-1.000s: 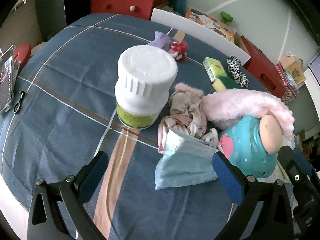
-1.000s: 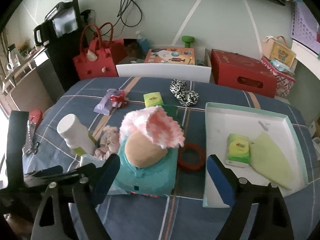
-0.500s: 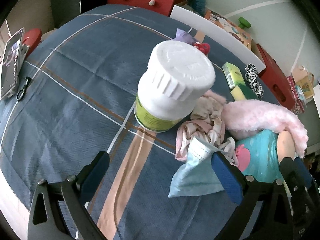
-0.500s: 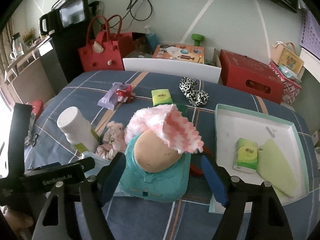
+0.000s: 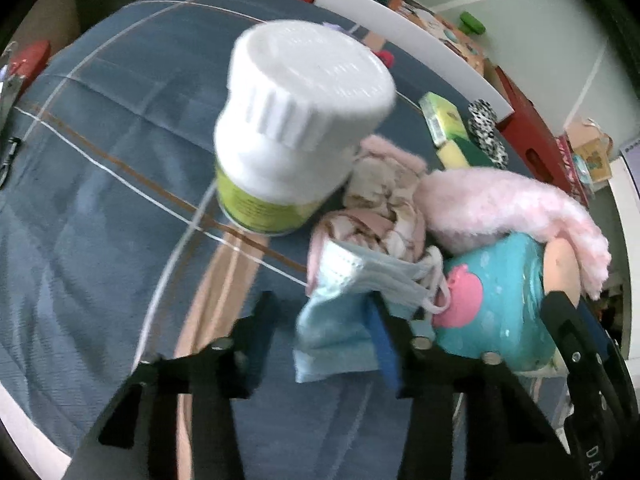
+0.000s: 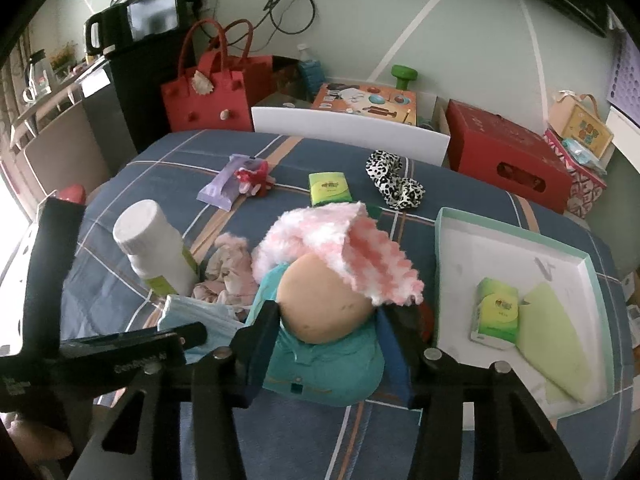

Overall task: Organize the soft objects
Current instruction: 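Grasp the blue face mask with the left tool while the right tool grasps the doll's head, then carry the mask and the doll over the tray with both tools, then open both tools to drop the mask and doll into the tray, then withdraw both tools from the tray toward the pink fluffy towel, then grasp the pink fluffy towel with the right tool while the left tool grasps the pink scrunchie cloth, then lift and carry the towel and scrunchie cloth over the tray with both tools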

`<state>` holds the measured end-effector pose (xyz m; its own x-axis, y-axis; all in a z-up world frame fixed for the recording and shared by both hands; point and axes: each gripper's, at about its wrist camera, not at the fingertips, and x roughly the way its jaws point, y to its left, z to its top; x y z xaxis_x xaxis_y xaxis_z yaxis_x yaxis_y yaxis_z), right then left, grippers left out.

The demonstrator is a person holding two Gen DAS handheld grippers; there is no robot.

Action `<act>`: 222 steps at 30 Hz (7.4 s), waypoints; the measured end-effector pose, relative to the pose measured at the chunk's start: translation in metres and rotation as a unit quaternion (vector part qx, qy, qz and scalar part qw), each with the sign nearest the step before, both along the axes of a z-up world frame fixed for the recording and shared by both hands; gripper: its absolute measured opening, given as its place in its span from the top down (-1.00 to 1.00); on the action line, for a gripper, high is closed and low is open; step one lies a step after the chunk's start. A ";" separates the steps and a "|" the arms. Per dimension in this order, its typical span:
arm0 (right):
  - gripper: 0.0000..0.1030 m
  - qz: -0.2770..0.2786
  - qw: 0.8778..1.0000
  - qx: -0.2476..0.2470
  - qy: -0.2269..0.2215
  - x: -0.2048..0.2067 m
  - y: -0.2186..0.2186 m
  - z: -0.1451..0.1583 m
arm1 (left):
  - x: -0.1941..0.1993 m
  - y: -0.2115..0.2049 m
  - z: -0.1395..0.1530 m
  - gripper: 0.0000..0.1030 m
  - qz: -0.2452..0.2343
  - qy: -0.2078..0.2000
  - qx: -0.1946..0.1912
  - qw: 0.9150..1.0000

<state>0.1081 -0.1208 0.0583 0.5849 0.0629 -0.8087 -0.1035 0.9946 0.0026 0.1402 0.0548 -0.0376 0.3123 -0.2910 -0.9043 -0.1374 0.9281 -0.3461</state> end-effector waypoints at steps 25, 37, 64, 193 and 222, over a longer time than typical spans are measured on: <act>0.02 0.001 0.999 0.036 -0.012 -0.027 -0.011 0.029 | -0.025 -0.002 0.069 0.85 -0.009 -0.110 -0.015 0.994; 0.02 -0.017 0.996 0.046 -0.079 -0.053 -0.031 0.081 | -0.045 -0.009 0.134 0.86 -0.007 -0.205 0.001 0.979; 0.02 -0.310 0.950 0.014 -0.031 -0.045 -0.233 0.050 | -0.027 -0.215 0.168 0.86 -0.207 -0.257 -0.032 0.944; 0.78 -0.006 0.989 0.147 -0.015 0.027 -0.034 0.003 | 0.038 -0.024 -0.005 -0.53 0.044 -0.016 0.086 0.995; 0.87 0.018 0.985 0.167 -0.043 0.019 -0.028 0.016 | 0.020 -0.037 0.040 0.71 0.013 -0.108 0.025 0.994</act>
<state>0.1271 -0.1483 0.0747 0.6428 0.3383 -0.6872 -0.1528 0.9358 0.3178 0.1605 0.0180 0.0028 0.5079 -0.2366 -0.8283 -0.0896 0.9418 -0.3240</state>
